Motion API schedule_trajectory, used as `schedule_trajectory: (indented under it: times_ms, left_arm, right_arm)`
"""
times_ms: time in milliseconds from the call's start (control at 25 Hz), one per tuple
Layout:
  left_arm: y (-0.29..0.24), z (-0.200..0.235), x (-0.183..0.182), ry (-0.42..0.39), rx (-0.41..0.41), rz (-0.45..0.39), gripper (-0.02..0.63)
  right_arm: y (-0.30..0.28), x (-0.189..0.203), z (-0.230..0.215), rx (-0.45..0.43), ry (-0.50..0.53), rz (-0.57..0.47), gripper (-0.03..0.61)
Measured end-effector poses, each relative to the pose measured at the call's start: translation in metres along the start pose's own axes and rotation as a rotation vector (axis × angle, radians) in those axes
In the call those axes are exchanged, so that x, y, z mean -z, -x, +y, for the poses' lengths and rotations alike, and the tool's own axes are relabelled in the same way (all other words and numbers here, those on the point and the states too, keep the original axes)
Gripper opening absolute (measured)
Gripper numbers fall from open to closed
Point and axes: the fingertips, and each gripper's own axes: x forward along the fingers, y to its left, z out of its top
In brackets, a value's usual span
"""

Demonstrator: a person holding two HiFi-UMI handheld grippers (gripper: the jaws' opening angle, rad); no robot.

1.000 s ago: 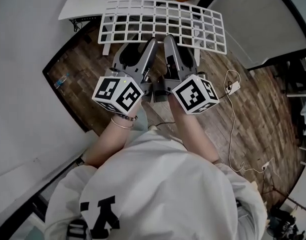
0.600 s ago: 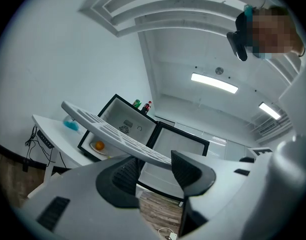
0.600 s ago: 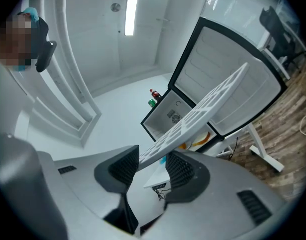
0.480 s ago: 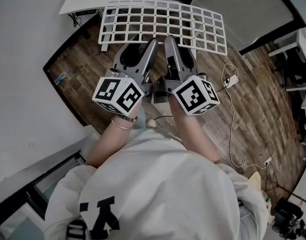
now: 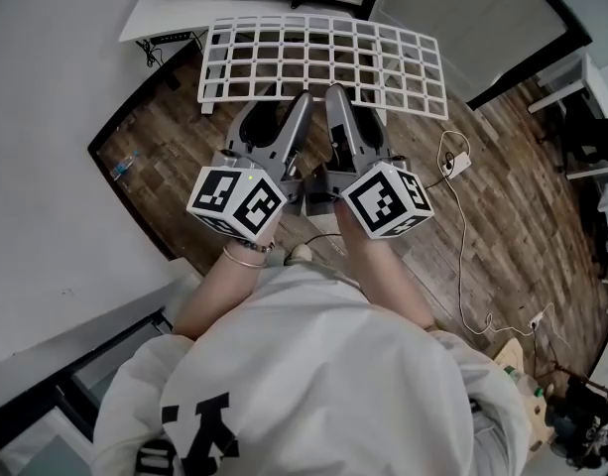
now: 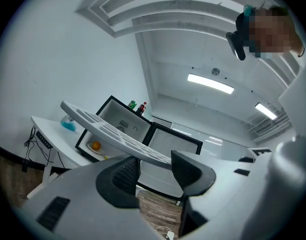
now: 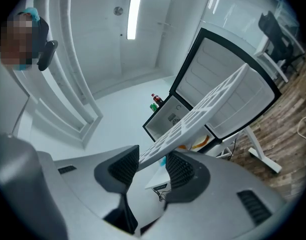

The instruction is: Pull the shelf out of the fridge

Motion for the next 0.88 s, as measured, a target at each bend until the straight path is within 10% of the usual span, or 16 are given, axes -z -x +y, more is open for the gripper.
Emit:
schedule_trajectory:
  times_ms: [880]
  left_arm:
    - [0.064, -0.015, -0.005, -0.041, -0.013, -0.022, 0.196]
  right_arm:
    - [0.045, 0.025, 0.037, -0.035, -0.016, 0.020, 0.178]
